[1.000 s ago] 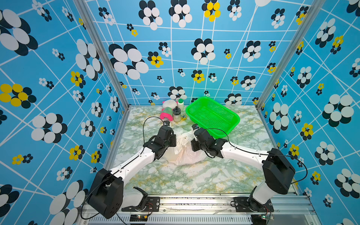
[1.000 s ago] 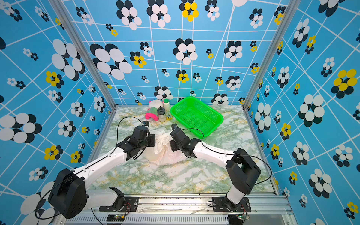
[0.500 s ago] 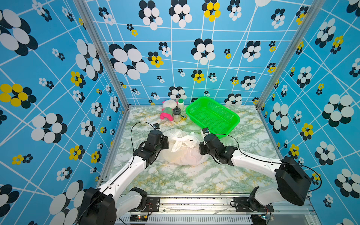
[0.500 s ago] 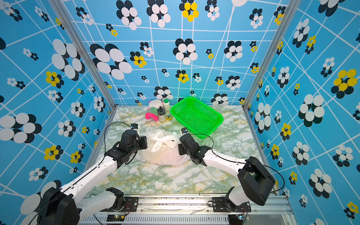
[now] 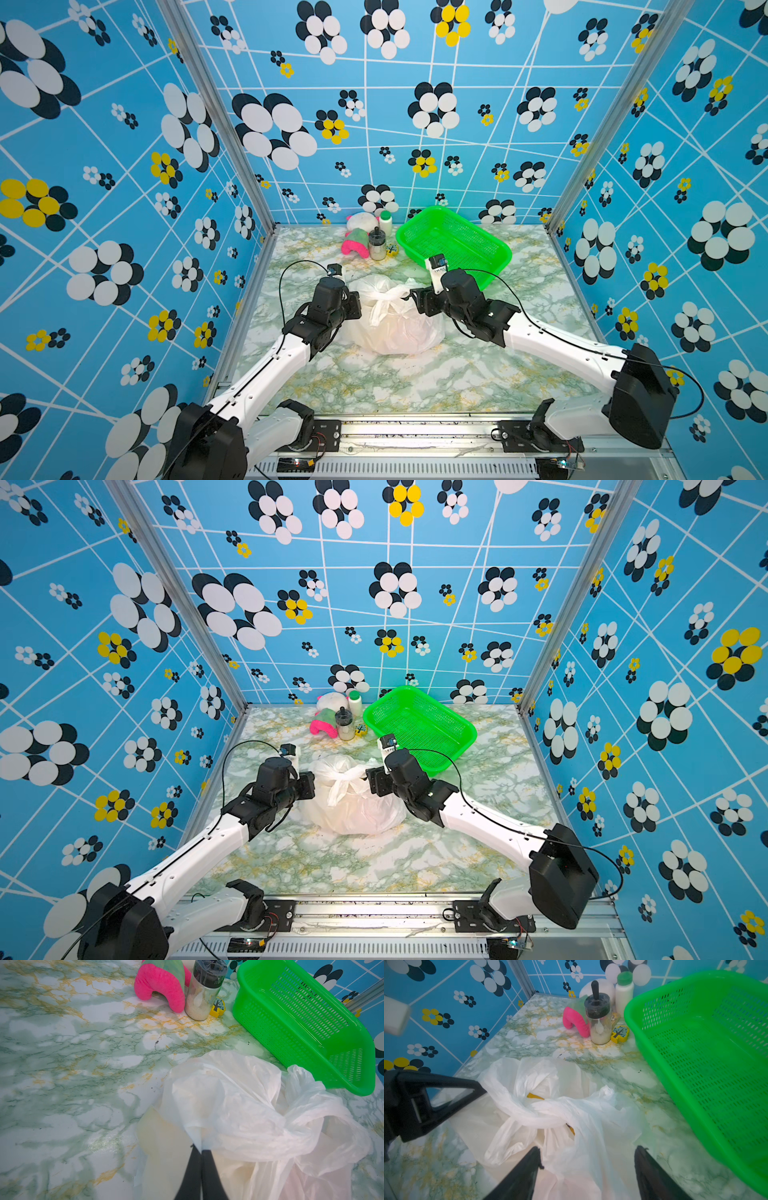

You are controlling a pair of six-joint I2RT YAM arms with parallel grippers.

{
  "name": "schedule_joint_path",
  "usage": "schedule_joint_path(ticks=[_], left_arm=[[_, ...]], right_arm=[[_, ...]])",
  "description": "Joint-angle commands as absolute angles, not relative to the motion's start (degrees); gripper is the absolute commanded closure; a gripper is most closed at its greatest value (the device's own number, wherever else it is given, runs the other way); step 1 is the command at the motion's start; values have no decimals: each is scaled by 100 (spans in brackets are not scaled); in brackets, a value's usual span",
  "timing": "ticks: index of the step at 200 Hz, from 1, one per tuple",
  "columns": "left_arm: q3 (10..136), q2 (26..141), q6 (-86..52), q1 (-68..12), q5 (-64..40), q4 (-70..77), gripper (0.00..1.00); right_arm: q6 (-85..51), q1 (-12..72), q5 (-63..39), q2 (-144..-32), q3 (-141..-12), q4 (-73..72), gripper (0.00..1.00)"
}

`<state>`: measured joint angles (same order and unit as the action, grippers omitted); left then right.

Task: Untie the knot of the plastic bag and take out the fruit
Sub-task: Untie the plastic bag at the center of the table.

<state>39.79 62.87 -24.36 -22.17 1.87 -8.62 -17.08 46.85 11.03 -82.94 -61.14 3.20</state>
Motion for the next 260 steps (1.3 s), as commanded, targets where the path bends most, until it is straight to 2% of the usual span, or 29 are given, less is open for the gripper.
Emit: schedule_joint_path(ticks=[1, 34, 76, 81, 108, 122, 129, 134, 141, 149, 159, 164, 212, 260], left_arm=[[3970, 6191, -2317, -2267, 104, -923, 100], [3980, 6169, -2290, -2270, 177, -958, 100], [4017, 6153, -2283, -2270, 231, -1028, 100], [4022, 6137, -2278, -2268, 235, -1035, 100], [3958, 6002, -2287, -2272, 290, -1052, 96], [3959, 5938, -2270, -2281, 273, -1076, 87], [3968, 5916, -2262, -2297, 257, -1105, 71], [3979, 5890, -2235, -2329, 269, -1119, 53], [3996, 5875, -2195, -2394, 347, -1161, 35], [4040, 5854, -2154, -2520, 517, -1226, 21], [4105, 5821, -2085, -2693, 759, -1282, 10], [4144, 5811, -2046, -2791, 862, -1298, 0], [4751, 6297, -1554, -3723, 1586, -1292, 1], [5081, 7076, -1255, -3808, 2138, -1234, 1]], right_arm=[[-1516, 4719, 1056, -9015, -6725, 902, 27], [-1557, 4715, 905, -9589, -6998, 905, 35], [-1623, 4715, 1001, -9590, -6822, 823, 41], [-1634, 4717, 1031, -9581, -6789, 811, 44], [-1681, 4720, 1172, -9524, -6687, 798, 77], [-1702, 4720, 1213, -9435, -6624, 733, 89], [-1711, 4719, 1217, -9385, -6598, 700, 93], [-1708, 4720, 1216, -9336, -6589, 679, 96], [-1715, 4718, 1212, -9275, -6570, 664, 99], [-1725, 4719, 1198, -9209, -6542, 652, 100], [-1732, 4720, 1158, -9097, -6501, 626, 100], [-1741, 4718, 1137, -9041, -6479, 609, 100], [-1858, 4731, 823, -8667, -6179, 347, 100], [-1894, 4746, 748, -8721, -6178, 334, 100]])
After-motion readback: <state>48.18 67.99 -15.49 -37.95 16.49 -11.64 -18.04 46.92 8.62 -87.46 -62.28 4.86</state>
